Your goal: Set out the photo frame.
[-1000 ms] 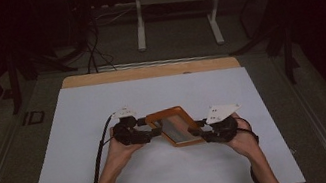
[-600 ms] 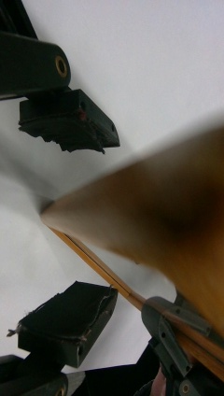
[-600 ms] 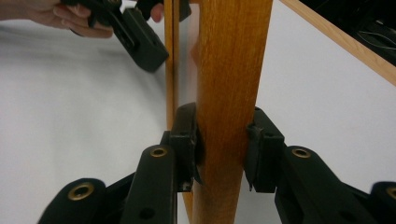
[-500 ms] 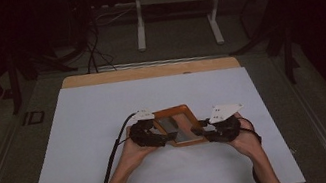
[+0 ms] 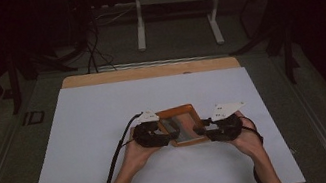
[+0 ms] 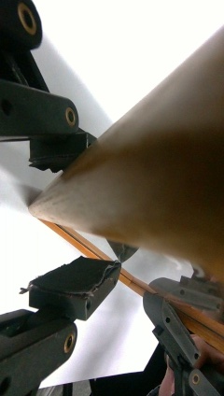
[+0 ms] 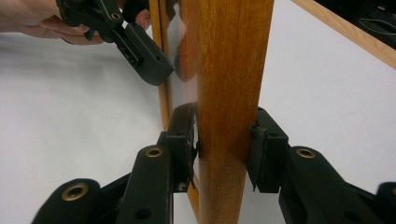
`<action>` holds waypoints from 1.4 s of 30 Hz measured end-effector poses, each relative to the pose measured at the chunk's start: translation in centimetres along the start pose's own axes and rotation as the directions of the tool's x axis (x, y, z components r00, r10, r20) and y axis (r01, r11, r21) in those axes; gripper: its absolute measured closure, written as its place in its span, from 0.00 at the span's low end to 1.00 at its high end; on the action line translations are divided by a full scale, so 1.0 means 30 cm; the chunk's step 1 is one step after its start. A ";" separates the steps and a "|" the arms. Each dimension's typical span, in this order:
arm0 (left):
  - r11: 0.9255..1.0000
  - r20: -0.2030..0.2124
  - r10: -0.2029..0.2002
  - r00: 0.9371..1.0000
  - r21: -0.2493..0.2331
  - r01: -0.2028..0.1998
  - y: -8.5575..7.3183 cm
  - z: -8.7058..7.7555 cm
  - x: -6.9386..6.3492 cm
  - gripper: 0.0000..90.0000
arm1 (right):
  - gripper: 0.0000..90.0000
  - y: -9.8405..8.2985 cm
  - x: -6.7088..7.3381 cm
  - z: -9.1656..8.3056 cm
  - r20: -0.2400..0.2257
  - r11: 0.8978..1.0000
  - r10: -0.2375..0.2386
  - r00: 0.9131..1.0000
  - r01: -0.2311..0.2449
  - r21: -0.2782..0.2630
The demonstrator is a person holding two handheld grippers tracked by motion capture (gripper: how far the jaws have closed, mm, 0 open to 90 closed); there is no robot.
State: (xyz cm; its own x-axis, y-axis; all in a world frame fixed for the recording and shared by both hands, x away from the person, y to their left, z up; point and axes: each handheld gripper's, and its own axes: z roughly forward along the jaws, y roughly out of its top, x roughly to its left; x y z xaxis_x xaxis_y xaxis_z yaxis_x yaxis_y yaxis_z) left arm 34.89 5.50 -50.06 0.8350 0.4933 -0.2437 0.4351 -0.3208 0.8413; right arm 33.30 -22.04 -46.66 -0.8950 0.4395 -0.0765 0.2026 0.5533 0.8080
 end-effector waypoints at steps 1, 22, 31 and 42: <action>1.000 -0.001 -0.001 1.000 0.000 0.001 0.000 0.000 -0.001 0.52 | 0.72 0.000 0.000 0.000 0.002 1.000 0.000 1.000 0.000 0.000; 1.000 -0.031 0.002 1.000 0.001 -0.002 0.004 -0.033 -0.015 0.54 | 0.70 0.012 0.007 0.011 0.002 1.000 0.008 1.000 -0.008 -0.006; 1.000 -0.023 0.001 1.000 -0.028 -0.002 0.008 -0.080 -0.021 0.57 | 0.70 0.022 0.008 0.012 -0.030 0.998 0.032 0.999 -0.033 -0.052; 0.999 -0.015 -0.015 1.000 -0.036 0.014 0.002 -0.119 -0.007 0.58 | 0.69 0.033 0.017 0.037 -0.054 0.995 0.064 0.997 -0.068 -0.071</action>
State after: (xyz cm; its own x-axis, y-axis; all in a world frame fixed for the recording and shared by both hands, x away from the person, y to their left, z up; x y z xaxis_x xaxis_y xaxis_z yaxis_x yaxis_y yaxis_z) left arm 33.55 8.26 -48.25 0.8234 0.5099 -0.2492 0.4346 -0.2841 0.8546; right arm 33.48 -20.50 -46.55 -0.9003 0.4352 0.0067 0.2339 0.4706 0.8508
